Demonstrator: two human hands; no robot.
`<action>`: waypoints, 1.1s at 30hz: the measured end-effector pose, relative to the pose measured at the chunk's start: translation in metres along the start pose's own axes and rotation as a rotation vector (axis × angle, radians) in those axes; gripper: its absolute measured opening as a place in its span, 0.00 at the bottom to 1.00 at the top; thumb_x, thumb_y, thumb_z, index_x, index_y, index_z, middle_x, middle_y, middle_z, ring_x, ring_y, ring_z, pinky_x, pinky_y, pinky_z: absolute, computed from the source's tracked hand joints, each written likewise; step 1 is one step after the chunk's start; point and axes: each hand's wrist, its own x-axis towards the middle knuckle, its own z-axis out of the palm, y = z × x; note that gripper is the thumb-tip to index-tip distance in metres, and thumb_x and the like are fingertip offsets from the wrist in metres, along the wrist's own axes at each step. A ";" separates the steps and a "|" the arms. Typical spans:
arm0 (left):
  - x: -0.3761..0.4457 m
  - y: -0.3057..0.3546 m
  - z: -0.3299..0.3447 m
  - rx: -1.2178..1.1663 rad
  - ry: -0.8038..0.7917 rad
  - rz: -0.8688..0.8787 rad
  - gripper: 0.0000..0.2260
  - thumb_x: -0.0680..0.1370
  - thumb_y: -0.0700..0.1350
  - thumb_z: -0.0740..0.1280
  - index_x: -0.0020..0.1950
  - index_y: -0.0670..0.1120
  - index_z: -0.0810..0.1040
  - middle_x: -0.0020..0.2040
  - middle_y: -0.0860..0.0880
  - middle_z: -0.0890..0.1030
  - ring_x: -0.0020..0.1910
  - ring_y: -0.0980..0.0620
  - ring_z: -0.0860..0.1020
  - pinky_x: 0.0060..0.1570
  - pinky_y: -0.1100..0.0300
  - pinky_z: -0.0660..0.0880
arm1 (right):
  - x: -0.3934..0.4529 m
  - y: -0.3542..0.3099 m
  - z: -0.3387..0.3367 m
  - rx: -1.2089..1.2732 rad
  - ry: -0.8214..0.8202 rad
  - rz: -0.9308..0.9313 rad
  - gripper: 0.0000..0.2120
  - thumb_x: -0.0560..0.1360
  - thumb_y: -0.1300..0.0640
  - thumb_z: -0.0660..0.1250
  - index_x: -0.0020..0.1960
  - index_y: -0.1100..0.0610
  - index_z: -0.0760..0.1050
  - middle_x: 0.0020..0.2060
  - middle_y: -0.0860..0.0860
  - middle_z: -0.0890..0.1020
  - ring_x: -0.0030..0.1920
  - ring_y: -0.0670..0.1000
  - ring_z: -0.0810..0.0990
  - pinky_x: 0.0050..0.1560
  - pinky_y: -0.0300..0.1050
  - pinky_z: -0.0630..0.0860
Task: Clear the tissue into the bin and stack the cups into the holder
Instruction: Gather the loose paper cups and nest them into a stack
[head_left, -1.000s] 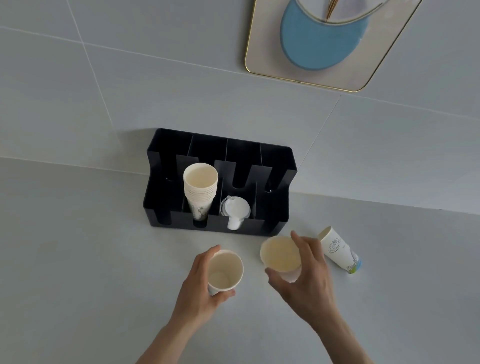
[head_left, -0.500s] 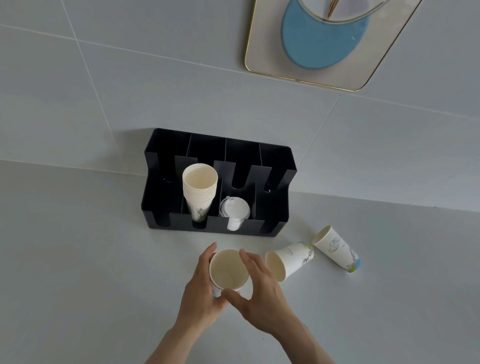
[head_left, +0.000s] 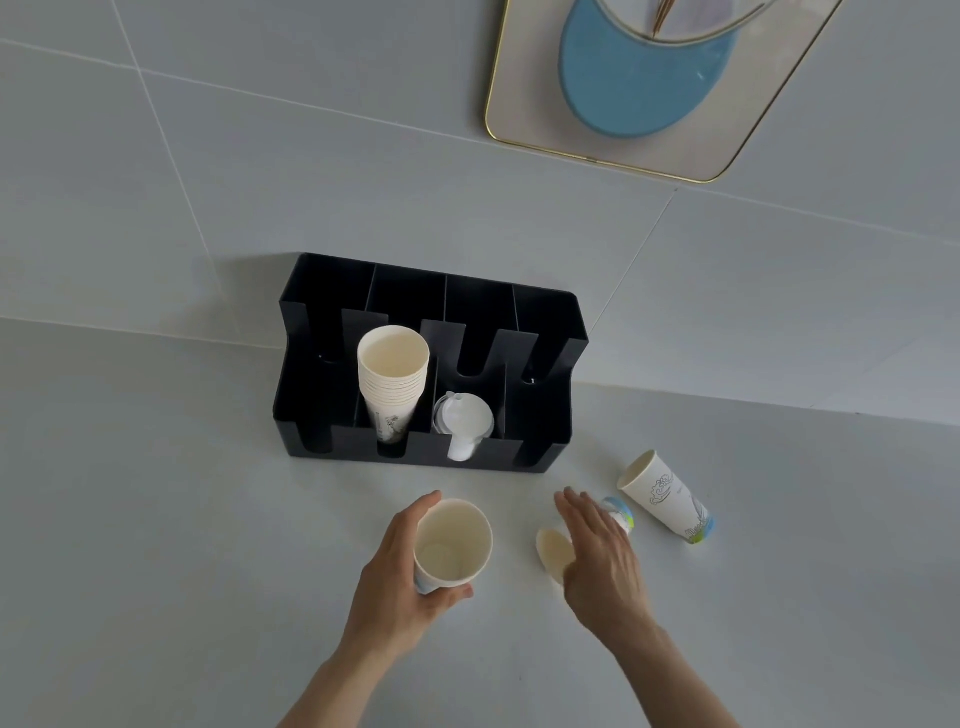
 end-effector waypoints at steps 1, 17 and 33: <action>0.000 0.000 0.000 0.001 -0.001 -0.001 0.46 0.61 0.55 0.83 0.72 0.67 0.60 0.66 0.71 0.67 0.59 0.74 0.68 0.50 0.72 0.68 | -0.003 0.009 0.003 -0.091 -0.089 -0.049 0.44 0.65 0.74 0.70 0.78 0.54 0.64 0.77 0.51 0.67 0.78 0.58 0.64 0.75 0.54 0.66; 0.001 -0.002 0.002 -0.018 -0.002 -0.009 0.47 0.61 0.54 0.83 0.72 0.67 0.60 0.68 0.69 0.68 0.61 0.69 0.70 0.55 0.68 0.69 | 0.018 -0.036 -0.055 0.337 0.263 0.041 0.40 0.64 0.52 0.82 0.71 0.53 0.67 0.57 0.47 0.76 0.53 0.49 0.76 0.48 0.42 0.74; 0.005 -0.005 0.003 -0.047 -0.016 -0.005 0.49 0.60 0.58 0.81 0.74 0.66 0.56 0.66 0.70 0.69 0.62 0.66 0.73 0.56 0.68 0.74 | 0.005 -0.078 -0.017 0.353 -0.203 -0.181 0.40 0.74 0.39 0.72 0.80 0.48 0.59 0.74 0.40 0.69 0.70 0.45 0.71 0.70 0.44 0.70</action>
